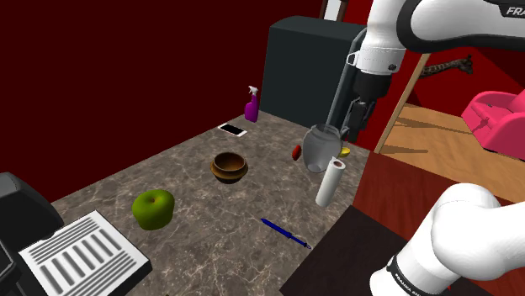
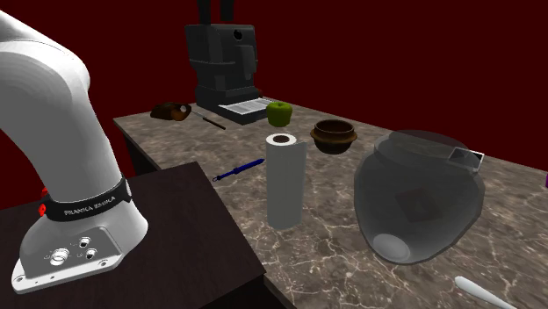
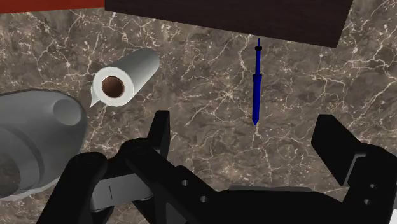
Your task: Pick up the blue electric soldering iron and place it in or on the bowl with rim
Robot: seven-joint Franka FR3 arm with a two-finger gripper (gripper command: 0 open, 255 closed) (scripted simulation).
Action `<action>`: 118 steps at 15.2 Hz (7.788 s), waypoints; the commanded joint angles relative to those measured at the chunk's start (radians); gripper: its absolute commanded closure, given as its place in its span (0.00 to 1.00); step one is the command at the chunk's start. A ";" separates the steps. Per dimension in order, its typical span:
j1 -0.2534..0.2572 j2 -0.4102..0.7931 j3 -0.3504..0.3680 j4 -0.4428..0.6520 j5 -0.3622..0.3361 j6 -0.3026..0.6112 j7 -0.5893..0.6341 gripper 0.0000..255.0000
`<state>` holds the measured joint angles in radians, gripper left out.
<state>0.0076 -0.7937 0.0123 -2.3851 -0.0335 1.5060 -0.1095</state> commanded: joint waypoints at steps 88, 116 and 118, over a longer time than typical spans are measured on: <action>0.147 0.495 0.043 -0.254 0.218 0.779 -0.009 1.00; 0.055 1.478 -0.024 1.104 0.162 0.391 -0.084 1.00; 0.055 1.486 -0.024 1.091 0.163 0.413 -0.086 1.00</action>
<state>0.0634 0.6809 -0.0113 -1.3012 0.1291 1.9139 -0.1941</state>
